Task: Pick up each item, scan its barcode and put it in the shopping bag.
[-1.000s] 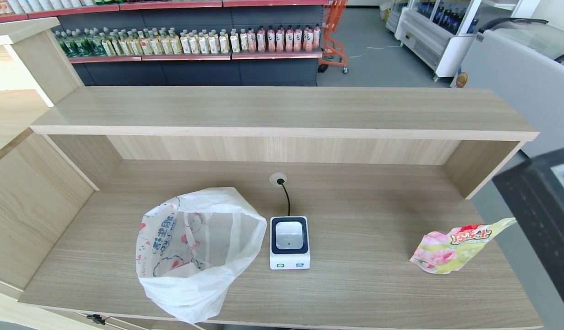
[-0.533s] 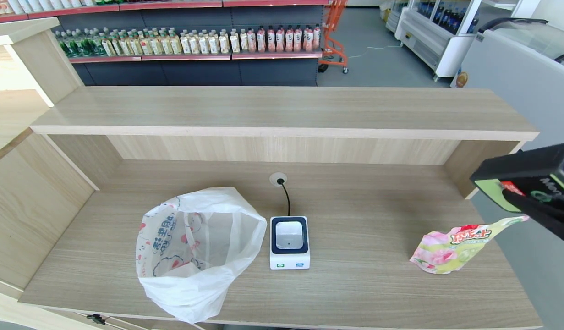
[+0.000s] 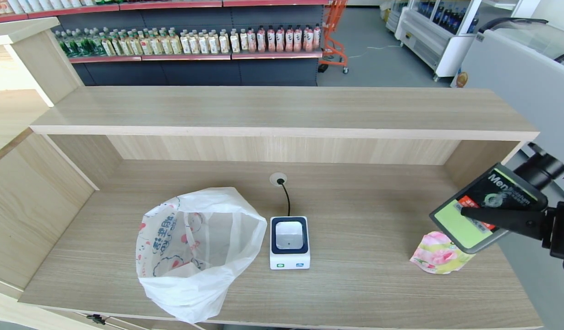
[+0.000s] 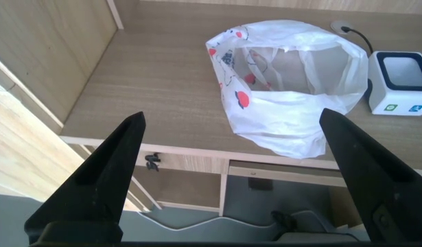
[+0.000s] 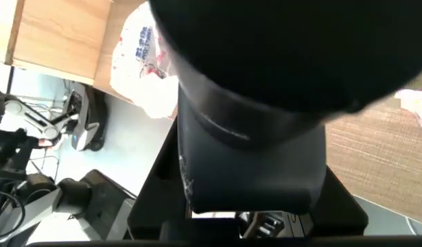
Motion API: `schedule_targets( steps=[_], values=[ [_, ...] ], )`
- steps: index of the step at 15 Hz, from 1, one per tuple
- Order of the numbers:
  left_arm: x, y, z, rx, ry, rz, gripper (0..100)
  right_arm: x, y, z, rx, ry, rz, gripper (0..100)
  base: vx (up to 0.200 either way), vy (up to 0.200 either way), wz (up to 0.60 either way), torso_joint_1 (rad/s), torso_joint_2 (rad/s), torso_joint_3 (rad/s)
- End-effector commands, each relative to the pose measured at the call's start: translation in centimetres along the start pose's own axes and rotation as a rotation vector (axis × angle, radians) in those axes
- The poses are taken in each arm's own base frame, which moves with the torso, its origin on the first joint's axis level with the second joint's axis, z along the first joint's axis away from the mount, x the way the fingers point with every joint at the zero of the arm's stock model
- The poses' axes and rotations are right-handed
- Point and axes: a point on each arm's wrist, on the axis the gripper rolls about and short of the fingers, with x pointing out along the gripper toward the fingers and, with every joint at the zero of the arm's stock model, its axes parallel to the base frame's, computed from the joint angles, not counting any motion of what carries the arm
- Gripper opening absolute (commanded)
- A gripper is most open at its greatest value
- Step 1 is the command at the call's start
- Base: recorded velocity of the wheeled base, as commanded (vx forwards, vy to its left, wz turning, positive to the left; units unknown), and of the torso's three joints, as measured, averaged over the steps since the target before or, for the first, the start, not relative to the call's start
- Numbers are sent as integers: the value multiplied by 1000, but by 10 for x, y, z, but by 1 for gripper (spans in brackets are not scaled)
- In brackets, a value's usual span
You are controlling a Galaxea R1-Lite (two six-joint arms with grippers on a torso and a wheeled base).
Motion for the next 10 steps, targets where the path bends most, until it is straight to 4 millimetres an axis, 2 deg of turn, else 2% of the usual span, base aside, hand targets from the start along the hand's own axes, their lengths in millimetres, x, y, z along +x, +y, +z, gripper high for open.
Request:
schedule_targets(
  steps=[1, 9, 10],
  values=[
    [0, 0, 0, 0, -1, 0, 100, 14, -7, -15, 30, 90, 7, 0, 0, 0, 0, 0, 0, 0],
    [0, 0, 0, 3, -1, 0, 100, 23, -1, -14, 17, 124, 48, 0, 0, 0, 0, 0, 0, 0],
    [0, 0, 0, 0, -1, 0, 100, 25, -1, -13, 18, 126, 47, 0, 0, 200, 0, -2, 2, 2]
  ],
)
